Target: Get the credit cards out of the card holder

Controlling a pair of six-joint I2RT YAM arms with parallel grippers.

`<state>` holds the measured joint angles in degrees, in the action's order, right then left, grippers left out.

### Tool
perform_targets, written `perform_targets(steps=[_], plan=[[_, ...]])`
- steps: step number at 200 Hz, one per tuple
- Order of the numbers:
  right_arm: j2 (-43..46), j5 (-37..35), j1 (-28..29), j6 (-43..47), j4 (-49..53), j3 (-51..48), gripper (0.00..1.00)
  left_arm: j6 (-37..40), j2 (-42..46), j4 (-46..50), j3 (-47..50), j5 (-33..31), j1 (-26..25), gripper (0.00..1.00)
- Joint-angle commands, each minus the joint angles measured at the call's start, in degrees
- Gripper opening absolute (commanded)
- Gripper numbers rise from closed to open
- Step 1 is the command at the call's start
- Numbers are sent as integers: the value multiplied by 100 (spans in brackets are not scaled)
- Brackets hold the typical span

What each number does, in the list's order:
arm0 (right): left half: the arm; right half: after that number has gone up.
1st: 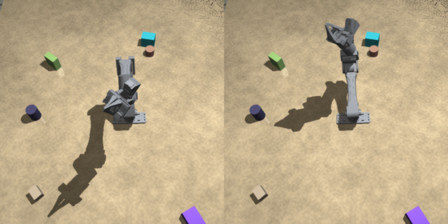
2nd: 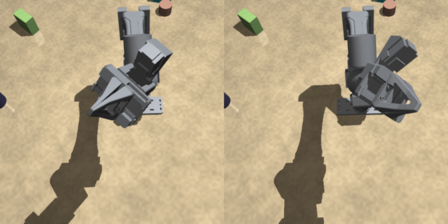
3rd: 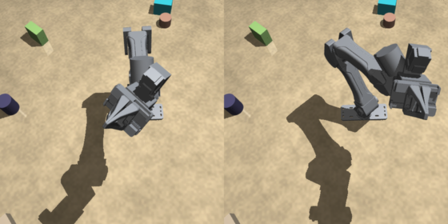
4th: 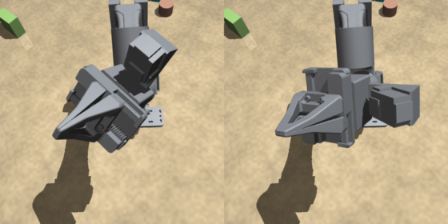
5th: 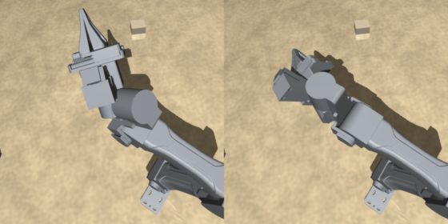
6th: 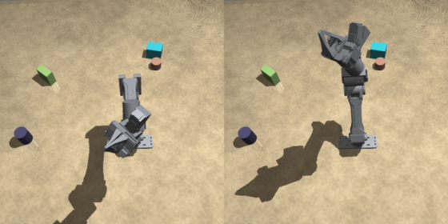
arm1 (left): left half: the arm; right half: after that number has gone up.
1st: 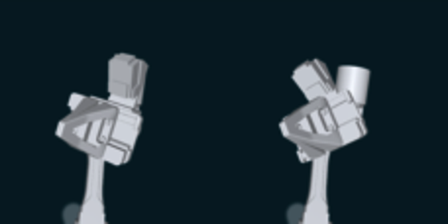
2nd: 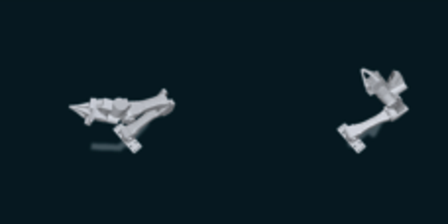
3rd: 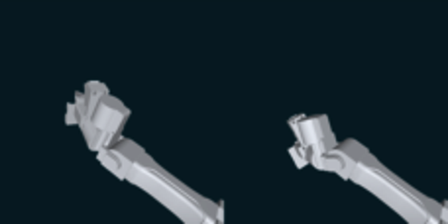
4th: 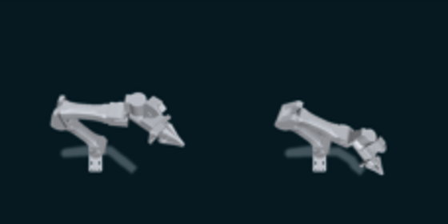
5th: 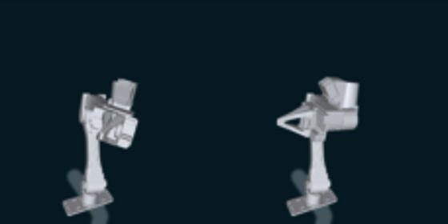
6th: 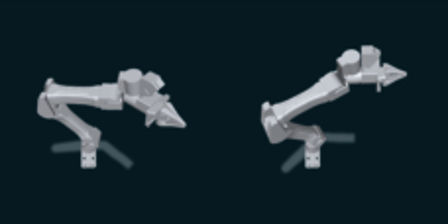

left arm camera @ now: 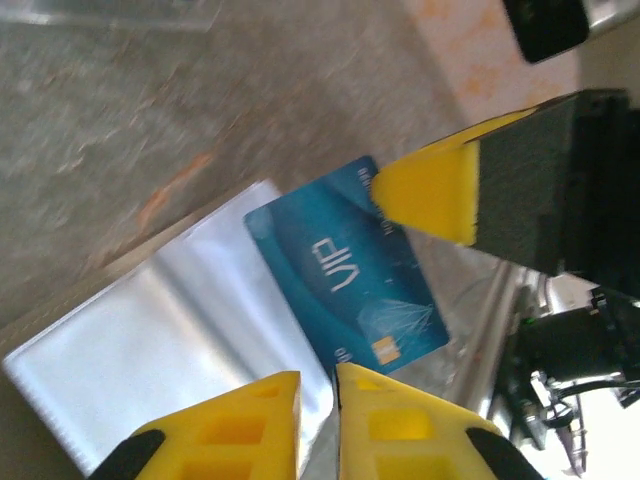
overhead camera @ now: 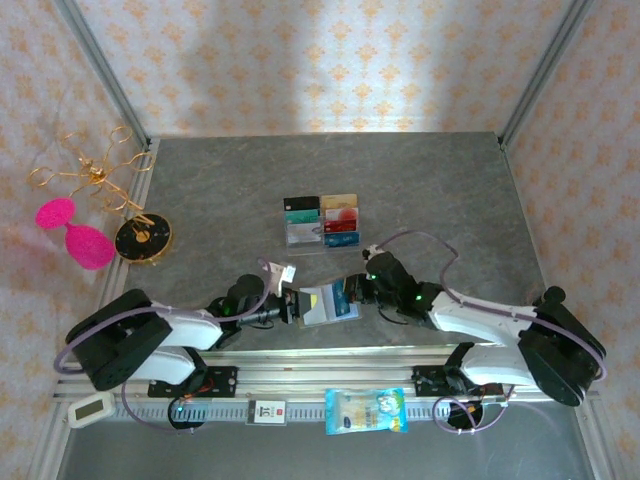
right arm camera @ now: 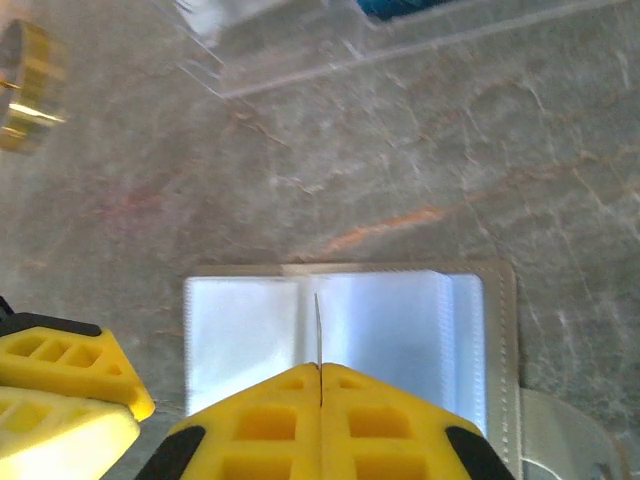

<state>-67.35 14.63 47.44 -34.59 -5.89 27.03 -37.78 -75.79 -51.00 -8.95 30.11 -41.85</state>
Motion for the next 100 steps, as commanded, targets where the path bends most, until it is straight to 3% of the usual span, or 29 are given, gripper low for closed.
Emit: perform_targets(steps=[1,73,100], plan=[[381,8,-24,244,-396,-4,0,-102,353,-188,-63,68,45,19],[750,286,-24,-668,-2192,-68,0,-584,1113,-1902,352,-487,53,29],[756,250,-25,-881,-2576,-62,0,-634,1304,-2078,436,-648,57,30]])
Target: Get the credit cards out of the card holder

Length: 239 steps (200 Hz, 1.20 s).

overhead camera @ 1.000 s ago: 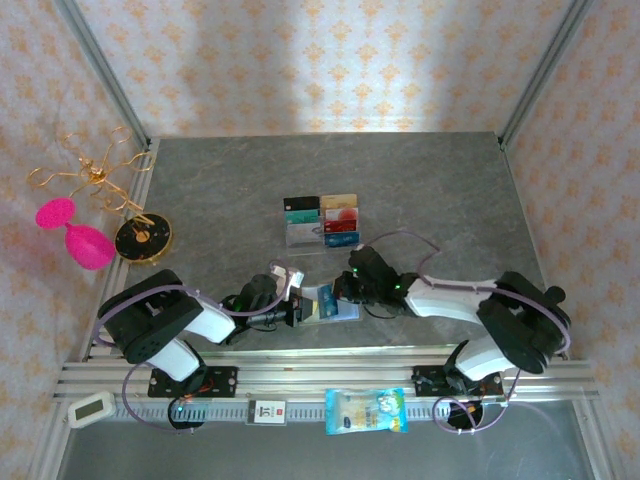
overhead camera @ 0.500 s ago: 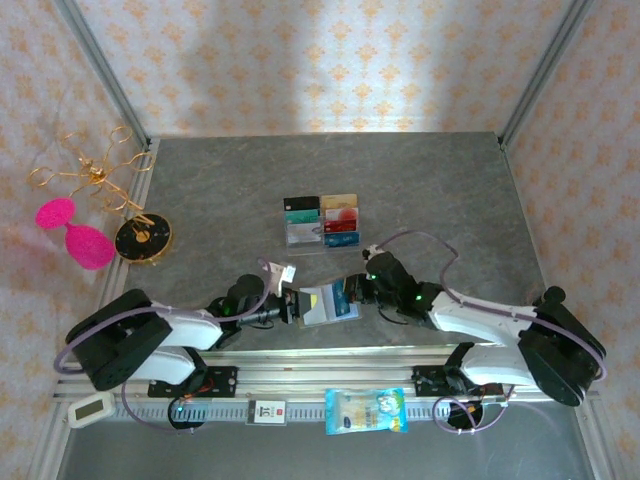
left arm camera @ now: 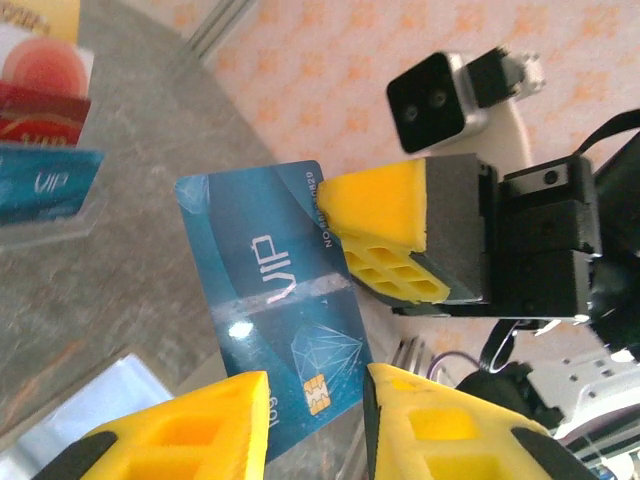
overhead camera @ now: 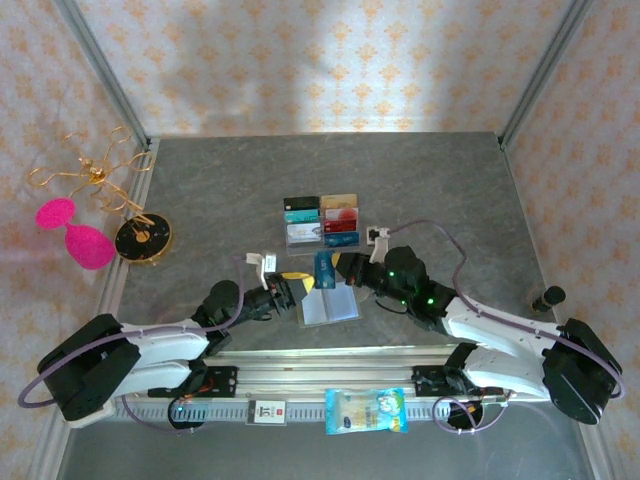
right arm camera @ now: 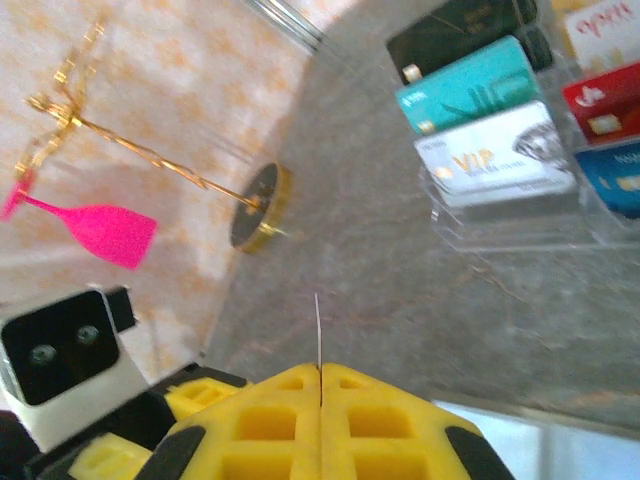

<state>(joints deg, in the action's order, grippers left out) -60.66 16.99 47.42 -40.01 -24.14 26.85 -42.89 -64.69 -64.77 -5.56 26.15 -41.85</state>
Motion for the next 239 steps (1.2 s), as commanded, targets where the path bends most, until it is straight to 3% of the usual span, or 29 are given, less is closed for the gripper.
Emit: perform_targets(steps=[1,21,39,62,167,206,239], plan=[[89,10,-23,-344,-768,-46,0,-123,202,-698,98,-260,55,30],[134,12,-14,-465,-1032,-98,0,-147,404,-587,167,-507,54,32],[145,38,2,-542,-1202,-112,0,-224,571,-679,295,-697,54,39],[69,48,78,-552,-1331,-51,0,-297,650,-849,338,-648,54,43],[-377,-91,400,-522,-1768,261,0,-562,318,-1371,322,-431,56,38],[-91,-243,426,-358,-1417,265,0,-337,863,-667,345,-670,61,41],[-257,-145,468,-428,-1726,285,0,-307,870,-687,263,-504,54,36]])
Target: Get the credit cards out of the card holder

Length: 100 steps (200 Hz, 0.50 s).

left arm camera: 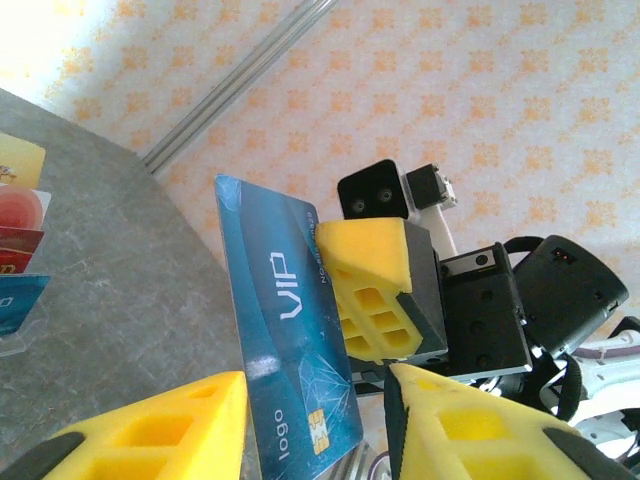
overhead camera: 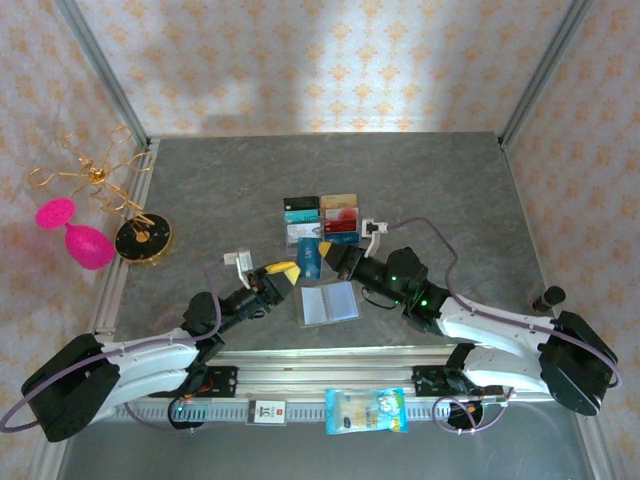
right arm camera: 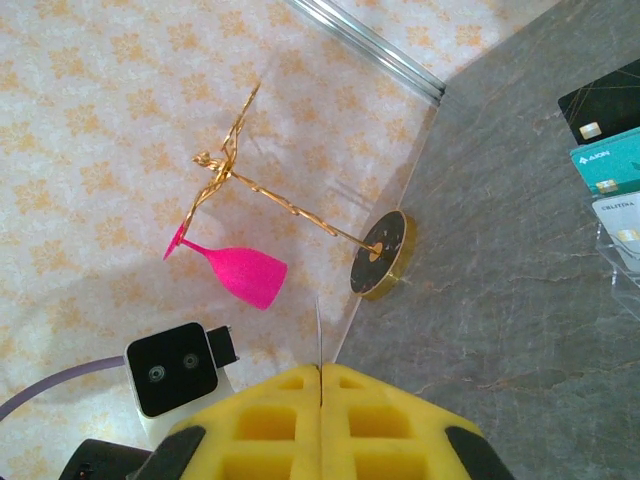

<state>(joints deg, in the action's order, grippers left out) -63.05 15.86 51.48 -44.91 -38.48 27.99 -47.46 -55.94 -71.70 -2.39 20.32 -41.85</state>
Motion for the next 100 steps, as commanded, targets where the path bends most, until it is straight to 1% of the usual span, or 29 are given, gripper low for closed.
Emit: perform_targets(steps=[1,25,42,51,63,87,94,100], plan=[[-21,-26,62,61,-301,172,0,145,-9,7,-57,83,58,36],[-124,12,100,111,-371,277,0,98,-146,-62,-95,141,55,32],[-164,-46,125,116,-383,308,0,45,-163,-225,-19,132,60,26],[-192,-59,134,95,-429,288,0,18,-163,-240,-7,127,63,25],[-237,-26,143,85,-455,308,0,9,-136,-215,-7,116,64,26],[-219,-13,160,149,-370,326,0,15,-35,-100,18,2,71,36],[-177,-46,160,178,-324,323,0,33,22,-45,24,-34,71,37],[-155,-69,160,176,-342,301,0,48,64,-16,36,-55,71,35]])
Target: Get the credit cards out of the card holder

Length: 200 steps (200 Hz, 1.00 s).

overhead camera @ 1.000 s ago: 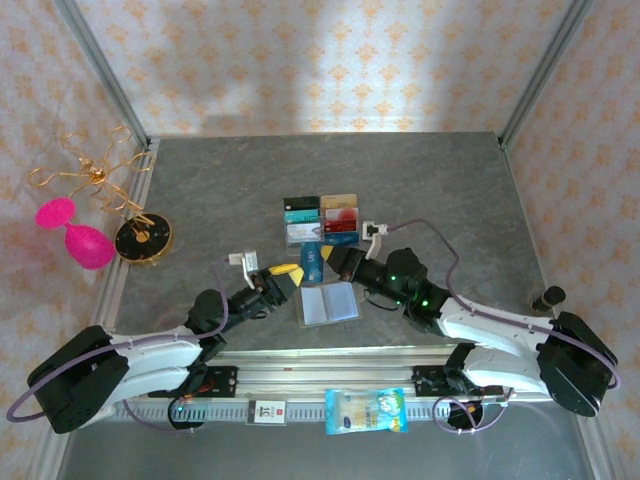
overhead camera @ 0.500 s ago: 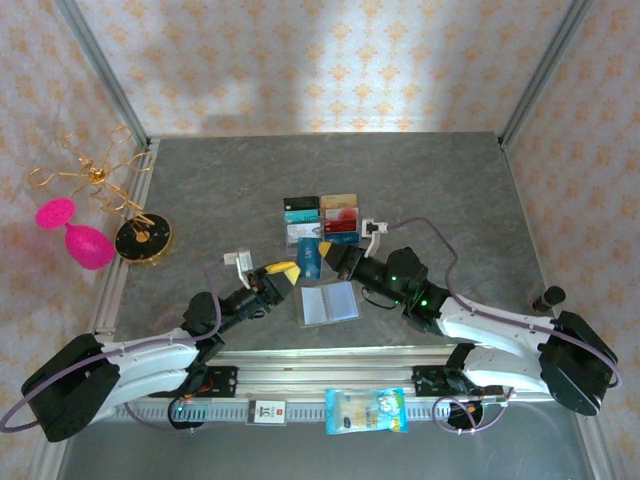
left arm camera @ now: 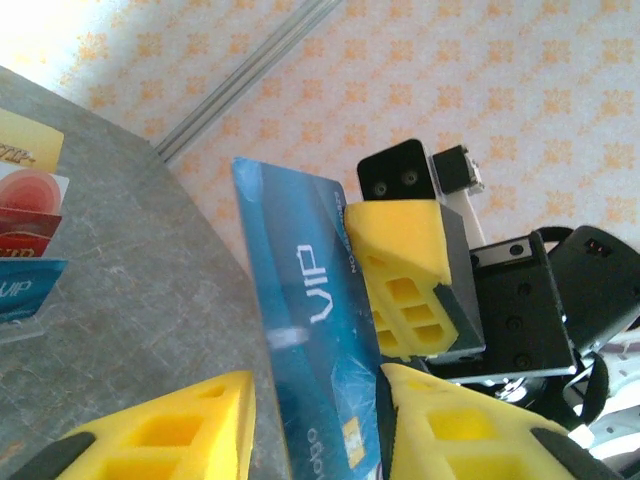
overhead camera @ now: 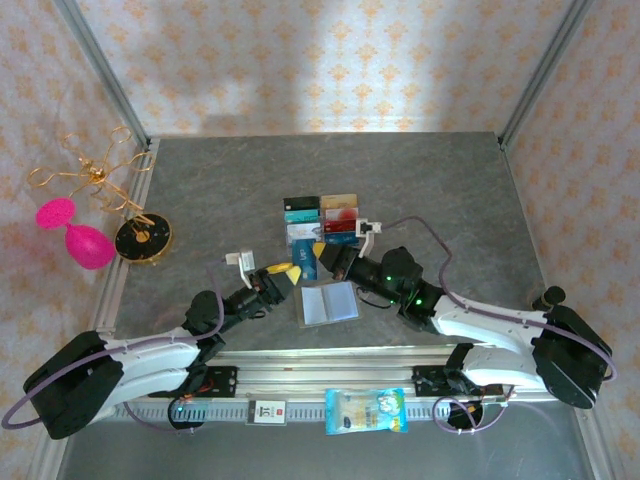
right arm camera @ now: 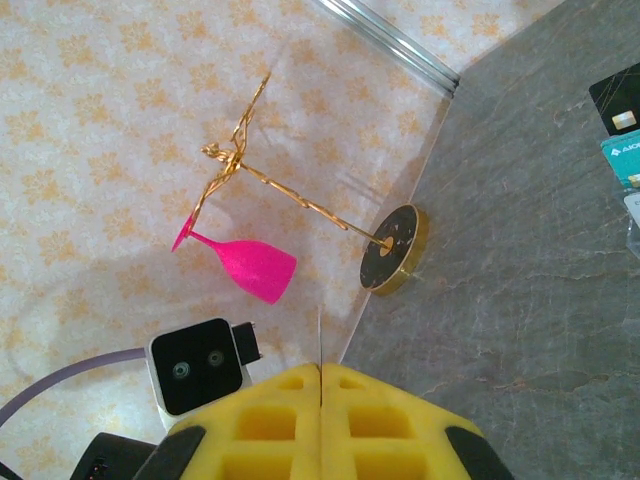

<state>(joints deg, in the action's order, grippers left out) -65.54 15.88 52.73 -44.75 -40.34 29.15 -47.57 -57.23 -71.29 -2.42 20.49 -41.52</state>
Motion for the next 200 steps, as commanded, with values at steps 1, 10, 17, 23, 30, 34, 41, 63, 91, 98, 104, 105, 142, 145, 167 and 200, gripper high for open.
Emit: perform_targets(steps=[1,10,17,23,30,34,41,63,91,98,104,105,142,145,167,200], plan=[[98,-69,36,160,-162,182,0,61,198,-59,39,-81,38,34],[96,-53,33,151,-185,166,0,77,244,-53,48,-85,42,29],[68,-43,44,135,-198,162,0,77,261,-44,29,-76,41,25],[35,-27,44,106,-232,154,0,73,257,-51,18,-43,43,23],[8,-27,52,92,-270,144,0,64,237,-79,5,0,44,22],[-21,-33,45,77,-286,140,0,56,222,-91,-11,14,39,22],[-47,-41,58,64,-358,112,0,26,177,-125,-28,54,43,22],[-124,-98,62,23,-449,96,0,-88,-25,-407,-33,159,39,19],[-188,-168,57,15,-381,89,0,-146,-189,-607,-32,219,38,5],[-187,-189,62,19,-311,99,0,-124,-207,-593,-47,239,39,1],[-172,-220,57,19,-228,100,0,-90,-205,-521,-75,266,47,0],[-167,-227,60,24,-207,104,0,-79,-203,-510,-84,269,47,0],[412,-499,-268,352,1351,126,14,448,-53,870,-580,573,156,0],[508,-474,-344,373,1452,88,15,515,-39,1033,-646,611,171,0],[1146,-397,-883,518,2299,-122,21,1223,-78,2496,-1277,861,295,0],[1712,-597,-1192,781,3366,-221,21,3131,-792,5192,-2963,1132,381,0]])
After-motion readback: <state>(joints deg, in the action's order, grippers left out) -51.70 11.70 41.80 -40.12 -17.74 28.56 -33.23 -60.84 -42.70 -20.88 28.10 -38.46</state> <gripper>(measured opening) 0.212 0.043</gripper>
